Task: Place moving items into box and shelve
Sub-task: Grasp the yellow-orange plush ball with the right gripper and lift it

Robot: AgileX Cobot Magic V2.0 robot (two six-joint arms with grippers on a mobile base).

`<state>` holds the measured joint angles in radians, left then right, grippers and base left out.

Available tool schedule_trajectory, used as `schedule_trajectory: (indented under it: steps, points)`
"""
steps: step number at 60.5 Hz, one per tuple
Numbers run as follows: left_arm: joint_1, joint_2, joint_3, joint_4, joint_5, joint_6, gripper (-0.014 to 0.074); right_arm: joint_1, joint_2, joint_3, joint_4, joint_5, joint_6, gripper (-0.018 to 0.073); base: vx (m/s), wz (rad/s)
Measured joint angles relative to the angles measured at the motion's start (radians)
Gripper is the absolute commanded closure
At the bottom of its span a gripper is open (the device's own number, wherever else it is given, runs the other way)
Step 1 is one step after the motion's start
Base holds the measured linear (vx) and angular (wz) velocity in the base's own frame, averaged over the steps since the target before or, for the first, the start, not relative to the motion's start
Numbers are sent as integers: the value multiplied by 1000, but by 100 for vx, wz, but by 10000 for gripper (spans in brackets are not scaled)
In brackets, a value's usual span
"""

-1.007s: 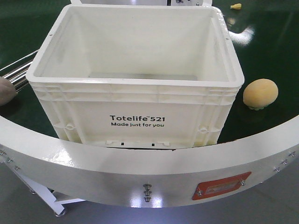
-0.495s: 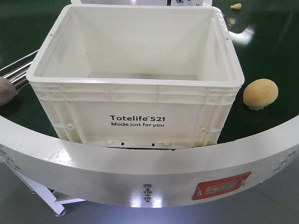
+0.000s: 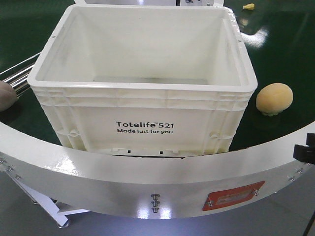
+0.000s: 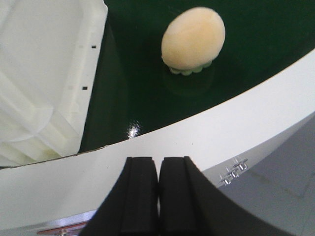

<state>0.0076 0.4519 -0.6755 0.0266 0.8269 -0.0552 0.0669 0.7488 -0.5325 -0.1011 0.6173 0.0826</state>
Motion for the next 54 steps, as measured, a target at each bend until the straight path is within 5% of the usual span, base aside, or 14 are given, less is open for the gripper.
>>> schedule_trajectory:
  steps: [6, 15, 29, 36, 54]
  points:
    - [0, 0, 0, 0, 0, 0, 224, 0, 64, -1, -48, -21, 65, 54, 0, 0]
    - [0, 0, 0, 0, 0, 0, 136, 0, 180, -38, -170, -23, 193, -147, 0, 0]
    - [0, 0, 0, 0, 0, 0, 135, -16, 394, -190, -285, -17, 327, -151, 0, 0]
    - [0, 0, 0, 0, 0, 0, 135, -84, 533, -295, -204, -18, 284, -148, 0, 0]
    - [0, 0, 0, 0, 0, 0, 135, -160, 860, -559, 101, -16, -63, -146, 0, 0]
